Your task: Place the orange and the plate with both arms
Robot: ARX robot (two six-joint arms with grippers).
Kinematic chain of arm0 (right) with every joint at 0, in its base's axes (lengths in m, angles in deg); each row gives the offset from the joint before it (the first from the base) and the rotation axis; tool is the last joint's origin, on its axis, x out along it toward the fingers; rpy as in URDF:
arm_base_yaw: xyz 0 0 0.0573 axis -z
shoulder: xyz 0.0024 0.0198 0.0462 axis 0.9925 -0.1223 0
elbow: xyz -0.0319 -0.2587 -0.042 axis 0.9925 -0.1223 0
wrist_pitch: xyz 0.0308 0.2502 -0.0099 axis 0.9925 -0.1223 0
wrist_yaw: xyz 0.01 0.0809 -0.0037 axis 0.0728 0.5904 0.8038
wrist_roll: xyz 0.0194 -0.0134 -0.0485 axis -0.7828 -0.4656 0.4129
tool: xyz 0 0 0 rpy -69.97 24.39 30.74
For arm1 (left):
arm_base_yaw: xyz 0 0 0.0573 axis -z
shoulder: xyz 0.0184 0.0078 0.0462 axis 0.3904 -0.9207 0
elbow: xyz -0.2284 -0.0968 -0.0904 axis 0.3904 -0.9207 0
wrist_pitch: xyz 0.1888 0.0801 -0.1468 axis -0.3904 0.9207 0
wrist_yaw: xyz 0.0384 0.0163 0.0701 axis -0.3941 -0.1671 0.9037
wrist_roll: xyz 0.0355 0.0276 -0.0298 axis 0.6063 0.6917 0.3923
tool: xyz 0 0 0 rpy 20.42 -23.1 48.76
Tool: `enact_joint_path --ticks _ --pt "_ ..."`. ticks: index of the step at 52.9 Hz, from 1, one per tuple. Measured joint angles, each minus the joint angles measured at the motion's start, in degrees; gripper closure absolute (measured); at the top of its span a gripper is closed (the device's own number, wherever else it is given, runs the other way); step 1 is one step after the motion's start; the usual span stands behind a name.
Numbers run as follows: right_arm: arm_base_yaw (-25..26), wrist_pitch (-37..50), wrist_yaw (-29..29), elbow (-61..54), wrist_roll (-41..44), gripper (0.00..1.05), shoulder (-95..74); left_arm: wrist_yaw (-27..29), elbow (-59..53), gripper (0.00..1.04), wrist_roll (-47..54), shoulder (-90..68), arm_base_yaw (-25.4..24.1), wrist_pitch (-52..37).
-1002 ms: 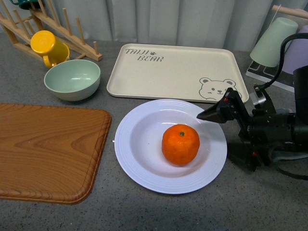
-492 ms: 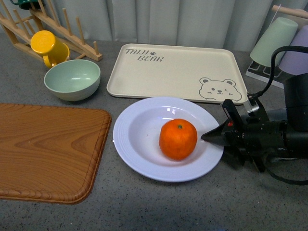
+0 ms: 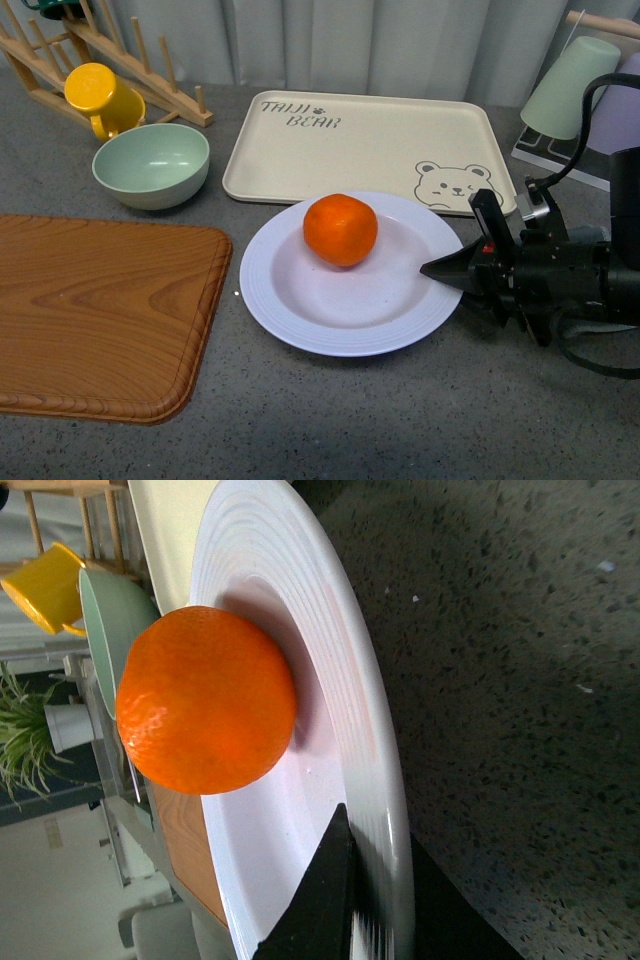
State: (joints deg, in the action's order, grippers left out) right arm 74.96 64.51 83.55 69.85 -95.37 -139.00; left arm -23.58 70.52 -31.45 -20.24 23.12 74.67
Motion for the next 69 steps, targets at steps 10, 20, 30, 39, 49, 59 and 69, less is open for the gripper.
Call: enact_joint_path --ticks 10,20,30,39,49,59,69 --pt "0.61 9.57 0.77 -3.91 -5.68 1.01 4.76 0.00 0.00 0.06 0.00 0.00 0.00 0.00" --pt "0.72 16.06 1.44 0.11 -11.45 1.01 7.48 0.00 0.00 0.06 0.00 0.00 0.00 0.00" --pt "-0.31 12.96 0.44 15.28 -13.05 1.01 -0.48 0.00 0.00 0.06 0.00 0.00 0.02 0.00" --pt "-0.98 7.63 -0.87 26.56 -13.42 1.01 -7.23 0.00 0.00 0.06 0.00 0.00 0.00 0.00" --pt "-1.51 2.91 -1.25 37.03 -13.84 1.01 -13.53 0.00 0.00 0.06 0.00 0.00 0.00 0.00" --pt "-1.86 -3.32 -2.19 48.13 -13.88 1.01 -19.30 0.00 0.00 0.06 0.00 0.00 0.02 0.00" --pt "-2.12 -9.88 -3.76 55.87 -13.79 1.01 -23.43 0.00 0.00 0.06 0.00 0.00 0.00 0.00"
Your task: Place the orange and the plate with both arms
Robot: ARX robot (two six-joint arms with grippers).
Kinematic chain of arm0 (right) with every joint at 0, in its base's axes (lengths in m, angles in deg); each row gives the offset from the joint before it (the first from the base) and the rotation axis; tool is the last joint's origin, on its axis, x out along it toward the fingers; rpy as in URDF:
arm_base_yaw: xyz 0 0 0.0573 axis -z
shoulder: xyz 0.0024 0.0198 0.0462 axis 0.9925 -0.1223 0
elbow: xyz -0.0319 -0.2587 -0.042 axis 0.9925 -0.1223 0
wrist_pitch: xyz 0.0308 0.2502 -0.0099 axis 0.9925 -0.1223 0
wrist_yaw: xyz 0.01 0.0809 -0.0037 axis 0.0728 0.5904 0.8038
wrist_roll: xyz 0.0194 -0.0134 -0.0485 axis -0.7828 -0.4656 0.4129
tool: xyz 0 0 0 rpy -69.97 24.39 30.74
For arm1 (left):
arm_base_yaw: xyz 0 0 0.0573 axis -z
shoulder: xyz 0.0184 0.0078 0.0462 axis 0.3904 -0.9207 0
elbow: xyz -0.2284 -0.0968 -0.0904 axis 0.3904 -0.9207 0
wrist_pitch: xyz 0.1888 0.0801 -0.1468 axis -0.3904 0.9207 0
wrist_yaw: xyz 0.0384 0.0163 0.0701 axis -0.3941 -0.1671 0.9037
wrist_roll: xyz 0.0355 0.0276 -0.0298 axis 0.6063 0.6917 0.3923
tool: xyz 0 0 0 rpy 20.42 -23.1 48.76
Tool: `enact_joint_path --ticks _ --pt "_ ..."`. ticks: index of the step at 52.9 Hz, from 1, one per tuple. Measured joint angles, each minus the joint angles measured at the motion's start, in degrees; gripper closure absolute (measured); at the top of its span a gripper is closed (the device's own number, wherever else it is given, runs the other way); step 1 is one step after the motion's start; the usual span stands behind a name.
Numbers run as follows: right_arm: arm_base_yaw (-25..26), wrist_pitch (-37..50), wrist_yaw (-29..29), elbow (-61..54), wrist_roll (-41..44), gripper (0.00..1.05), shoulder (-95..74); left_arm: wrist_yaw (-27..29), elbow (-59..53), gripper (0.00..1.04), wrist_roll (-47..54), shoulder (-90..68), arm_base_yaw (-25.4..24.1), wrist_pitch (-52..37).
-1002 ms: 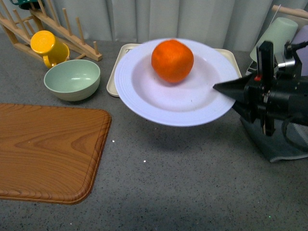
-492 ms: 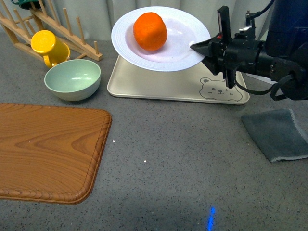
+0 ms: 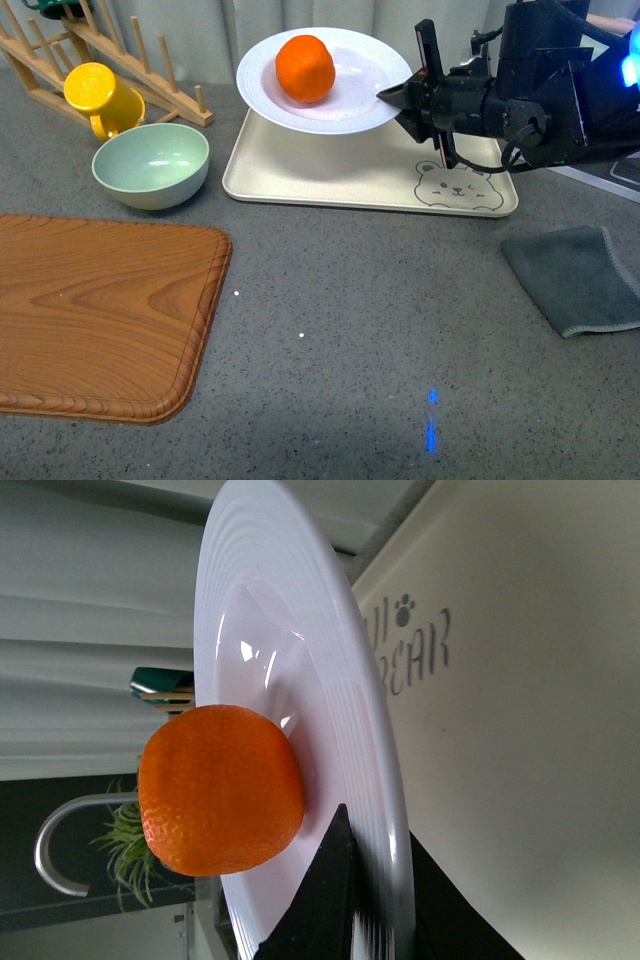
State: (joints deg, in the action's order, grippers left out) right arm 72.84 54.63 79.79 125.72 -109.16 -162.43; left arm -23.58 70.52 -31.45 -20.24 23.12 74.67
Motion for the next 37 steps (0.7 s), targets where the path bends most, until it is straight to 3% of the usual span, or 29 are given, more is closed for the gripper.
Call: enact_joint_path --ticks 24,30,37 --pt "-0.15 -12.13 -3.10 6.97 5.75 1.00 -4.81 0.00 0.00 0.06 0.00 0.00 0.00 0.00" --pt "-0.13 -12.50 -2.84 6.97 6.23 0.75 -4.76 0.00 0.00 0.06 0.02 0.00 0.00 0.00" --pt "0.00 -12.63 -3.34 6.32 6.86 0.54 -4.07 0.00 0.00 0.06 0.00 0.00 0.00 0.00"
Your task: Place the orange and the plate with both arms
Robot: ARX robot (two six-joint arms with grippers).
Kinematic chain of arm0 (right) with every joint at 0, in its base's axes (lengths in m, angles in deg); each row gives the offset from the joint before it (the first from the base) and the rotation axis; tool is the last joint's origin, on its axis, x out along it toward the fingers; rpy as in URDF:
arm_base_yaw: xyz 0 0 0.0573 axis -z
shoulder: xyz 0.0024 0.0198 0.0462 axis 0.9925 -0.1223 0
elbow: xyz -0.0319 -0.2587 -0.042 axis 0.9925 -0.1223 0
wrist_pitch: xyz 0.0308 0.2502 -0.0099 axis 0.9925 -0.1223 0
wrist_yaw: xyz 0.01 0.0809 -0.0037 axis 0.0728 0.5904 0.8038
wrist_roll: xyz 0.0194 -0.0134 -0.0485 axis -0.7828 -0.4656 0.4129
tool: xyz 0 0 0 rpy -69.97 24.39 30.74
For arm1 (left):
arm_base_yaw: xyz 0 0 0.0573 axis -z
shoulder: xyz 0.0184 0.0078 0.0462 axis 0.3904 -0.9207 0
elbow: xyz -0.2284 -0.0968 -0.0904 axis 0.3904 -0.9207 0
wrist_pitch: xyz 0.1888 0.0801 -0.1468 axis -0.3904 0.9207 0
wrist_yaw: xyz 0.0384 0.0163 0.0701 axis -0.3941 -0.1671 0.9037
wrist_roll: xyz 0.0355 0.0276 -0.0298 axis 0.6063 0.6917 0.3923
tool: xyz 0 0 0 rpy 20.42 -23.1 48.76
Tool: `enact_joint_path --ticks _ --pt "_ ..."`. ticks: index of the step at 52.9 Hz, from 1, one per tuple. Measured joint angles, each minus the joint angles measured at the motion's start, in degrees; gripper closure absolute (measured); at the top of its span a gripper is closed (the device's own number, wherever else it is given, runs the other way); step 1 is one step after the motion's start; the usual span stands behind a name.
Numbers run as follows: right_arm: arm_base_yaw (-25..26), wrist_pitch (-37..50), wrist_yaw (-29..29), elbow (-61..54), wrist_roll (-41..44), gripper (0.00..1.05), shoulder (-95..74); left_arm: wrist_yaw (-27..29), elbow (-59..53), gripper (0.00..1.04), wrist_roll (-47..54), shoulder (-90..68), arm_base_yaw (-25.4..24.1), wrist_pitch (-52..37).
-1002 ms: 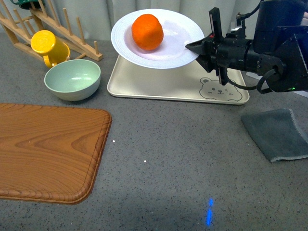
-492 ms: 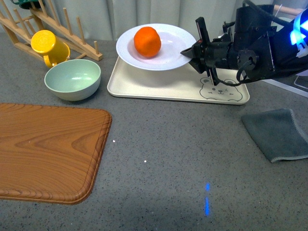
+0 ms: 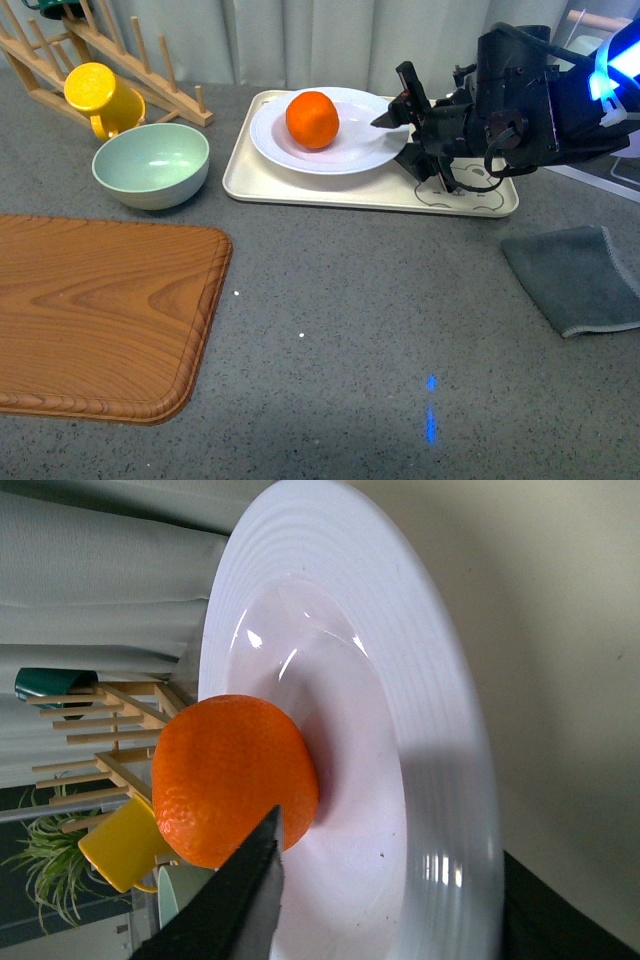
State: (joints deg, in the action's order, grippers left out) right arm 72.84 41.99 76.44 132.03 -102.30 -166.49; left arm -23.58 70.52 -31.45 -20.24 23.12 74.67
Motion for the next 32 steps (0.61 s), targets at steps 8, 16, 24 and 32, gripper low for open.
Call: enact_joint_path --ticks 8,16,24,32 --pt "0.50 0.04 -0.81 -3.85 2.19 0.31 3.48 0.00 0.00 0.06 0.00 0.00 0.02 0.00" --pt "1.07 -5.53 -7.39 -7.28 10.82 0.08 9.16 0.00 0.00 0.06 0.00 0.00 0.00 0.00" --pt "1.68 -4.59 -18.27 -15.76 27.32 0.09 18.10 0.00 0.00 0.06 0.02 0.00 0.00 0.00" --pt "1.92 5.60 -29.57 -33.40 47.23 0.09 32.63 0.00 0.00 0.06 0.02 0.00 0.02 0.00"
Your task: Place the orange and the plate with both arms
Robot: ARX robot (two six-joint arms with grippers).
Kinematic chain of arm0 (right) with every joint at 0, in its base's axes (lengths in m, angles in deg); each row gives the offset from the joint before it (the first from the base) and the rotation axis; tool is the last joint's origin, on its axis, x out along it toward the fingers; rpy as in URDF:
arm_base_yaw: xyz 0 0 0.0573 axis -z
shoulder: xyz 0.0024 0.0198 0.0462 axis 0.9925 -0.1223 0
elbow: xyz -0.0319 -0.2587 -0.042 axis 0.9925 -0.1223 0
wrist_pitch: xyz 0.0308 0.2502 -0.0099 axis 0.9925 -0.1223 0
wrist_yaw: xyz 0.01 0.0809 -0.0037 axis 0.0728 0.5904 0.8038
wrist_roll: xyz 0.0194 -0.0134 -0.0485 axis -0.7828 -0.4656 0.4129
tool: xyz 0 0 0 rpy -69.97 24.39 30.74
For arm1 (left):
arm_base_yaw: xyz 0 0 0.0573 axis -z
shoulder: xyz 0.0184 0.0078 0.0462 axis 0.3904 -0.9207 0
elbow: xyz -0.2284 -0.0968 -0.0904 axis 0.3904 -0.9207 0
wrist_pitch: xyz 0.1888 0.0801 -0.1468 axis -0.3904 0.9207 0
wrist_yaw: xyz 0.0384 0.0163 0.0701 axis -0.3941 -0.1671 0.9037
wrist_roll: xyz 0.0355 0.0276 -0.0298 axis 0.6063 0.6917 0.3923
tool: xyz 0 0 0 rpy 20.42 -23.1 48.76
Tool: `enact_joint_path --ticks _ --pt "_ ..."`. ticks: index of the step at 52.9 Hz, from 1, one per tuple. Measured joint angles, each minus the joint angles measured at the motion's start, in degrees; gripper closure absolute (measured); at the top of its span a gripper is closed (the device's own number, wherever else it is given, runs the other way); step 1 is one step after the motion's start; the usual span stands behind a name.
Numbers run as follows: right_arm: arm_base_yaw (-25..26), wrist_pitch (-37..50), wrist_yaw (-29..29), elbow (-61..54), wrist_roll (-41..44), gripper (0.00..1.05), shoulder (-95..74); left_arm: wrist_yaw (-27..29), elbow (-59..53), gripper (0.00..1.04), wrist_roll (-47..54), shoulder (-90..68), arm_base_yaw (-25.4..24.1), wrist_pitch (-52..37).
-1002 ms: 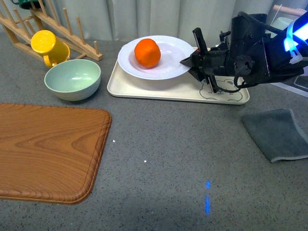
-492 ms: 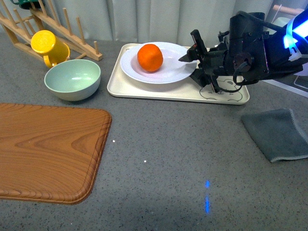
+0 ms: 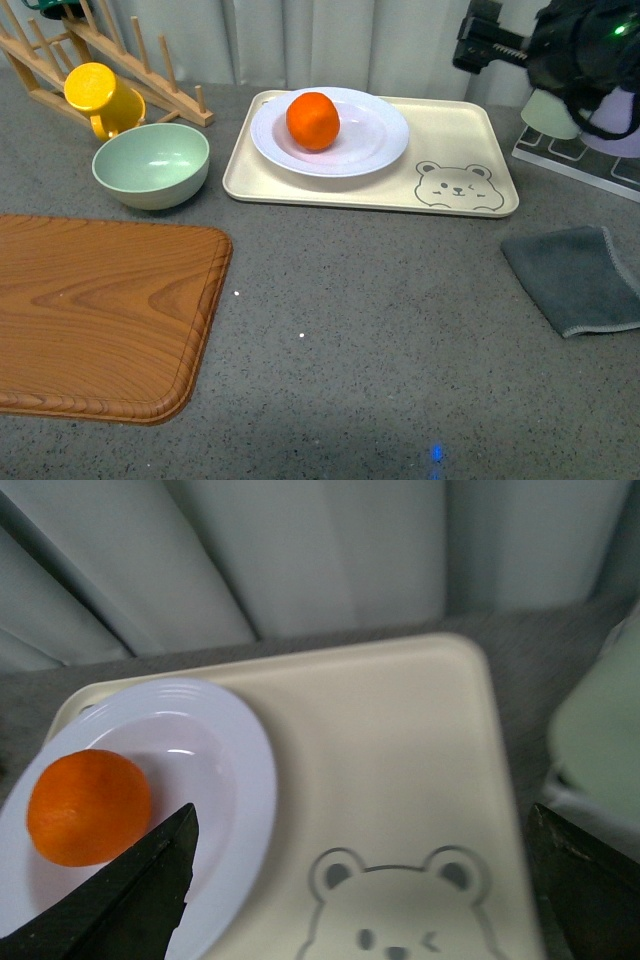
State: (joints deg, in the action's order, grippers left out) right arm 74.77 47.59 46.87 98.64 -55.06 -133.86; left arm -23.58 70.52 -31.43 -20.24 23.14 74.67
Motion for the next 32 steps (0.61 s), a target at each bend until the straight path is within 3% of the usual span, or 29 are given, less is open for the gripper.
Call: enact_joint_path --ticks 6,11,21,26,32 --pt "0.87 11.02 -6.47 -18.88 14.51 0.09 14.64 0.00 0.00 0.06 -0.02 0.00 0.00 0.00" --pt "2.38 15.26 -8.22 -31.78 19.39 0.09 24.74 0.00 0.00 0.06 -0.02 0.00 -0.02 0.00" --pt "6.91 7.50 -10.23 -50.10 14.36 0.09 44.61 0.00 0.00 0.06 -0.02 0.00 -0.02 0.00" --pt "8.96 -1.25 -10.88 -58.38 12.13 0.09 59.06 0.00 0.00 0.06 0.00 0.00 0.00 0.00" --pt "9.11 -5.55 -9.57 -62.60 12.00 0.09 69.85 0.00 0.00 0.06 0.00 0.00 0.00 0.00"
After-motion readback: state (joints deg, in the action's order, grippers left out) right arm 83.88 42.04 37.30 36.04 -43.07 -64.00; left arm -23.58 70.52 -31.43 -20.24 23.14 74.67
